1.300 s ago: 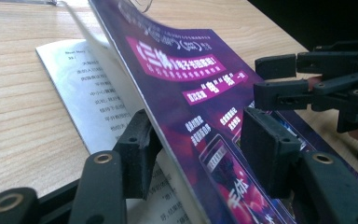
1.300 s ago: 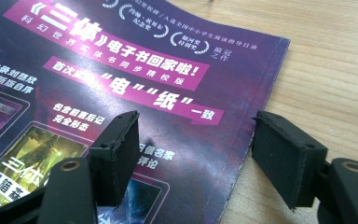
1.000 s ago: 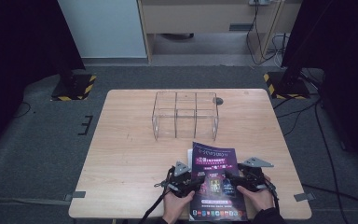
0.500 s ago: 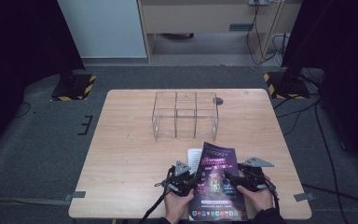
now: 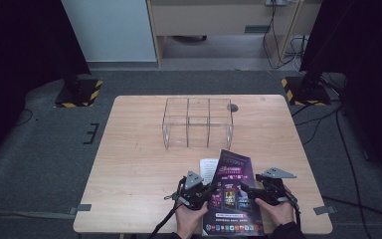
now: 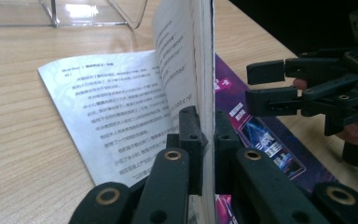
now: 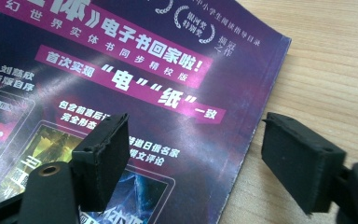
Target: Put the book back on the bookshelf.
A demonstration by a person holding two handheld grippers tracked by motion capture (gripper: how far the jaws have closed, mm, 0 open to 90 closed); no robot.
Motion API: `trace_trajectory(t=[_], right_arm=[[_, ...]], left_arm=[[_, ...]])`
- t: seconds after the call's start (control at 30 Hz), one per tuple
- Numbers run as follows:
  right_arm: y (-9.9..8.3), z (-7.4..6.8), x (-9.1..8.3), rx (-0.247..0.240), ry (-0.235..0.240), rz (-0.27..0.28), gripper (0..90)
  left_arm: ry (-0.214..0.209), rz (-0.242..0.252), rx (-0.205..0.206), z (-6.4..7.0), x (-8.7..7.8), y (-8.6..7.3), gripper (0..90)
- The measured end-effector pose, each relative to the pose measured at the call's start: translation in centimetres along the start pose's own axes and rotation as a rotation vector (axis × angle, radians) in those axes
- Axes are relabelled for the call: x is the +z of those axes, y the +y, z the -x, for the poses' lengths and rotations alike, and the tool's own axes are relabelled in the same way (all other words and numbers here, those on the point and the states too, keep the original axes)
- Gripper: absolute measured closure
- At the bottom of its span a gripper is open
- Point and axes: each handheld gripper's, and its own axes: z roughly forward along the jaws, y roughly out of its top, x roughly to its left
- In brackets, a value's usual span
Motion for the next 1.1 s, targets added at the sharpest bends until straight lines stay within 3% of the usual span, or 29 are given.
trace_trajectory(t=[0.27,0.57,0.73,0.97,1.1], right_arm=[[0.1,0.3,-0.6,0.041,0.031,0.015,20.7],[0.2,0.3,-0.6,0.055,0.096,0.040,19.8],[0.2,0.1,-0.4,0.053,0.122,0.039,20.1],[0.3,0.1,0.3,0.082,0.204,0.033,21.3],[0.4,0.1,0.9,0.113,0.248,0.018,26.3]], left_arm=[[-0.004,0.042,0.018,0.5,-0.8,0.7,85.6],[-0.013,0.116,0.024,0.8,-2.4,1.5,85.7],[-0.015,0.128,0.027,0.8,-2.8,1.6,85.7],[-0.012,0.135,0.035,0.8,-3.1,1.6,85.7],[-0.009,0.139,0.035,0.7,-3.2,1.5,85.6]])
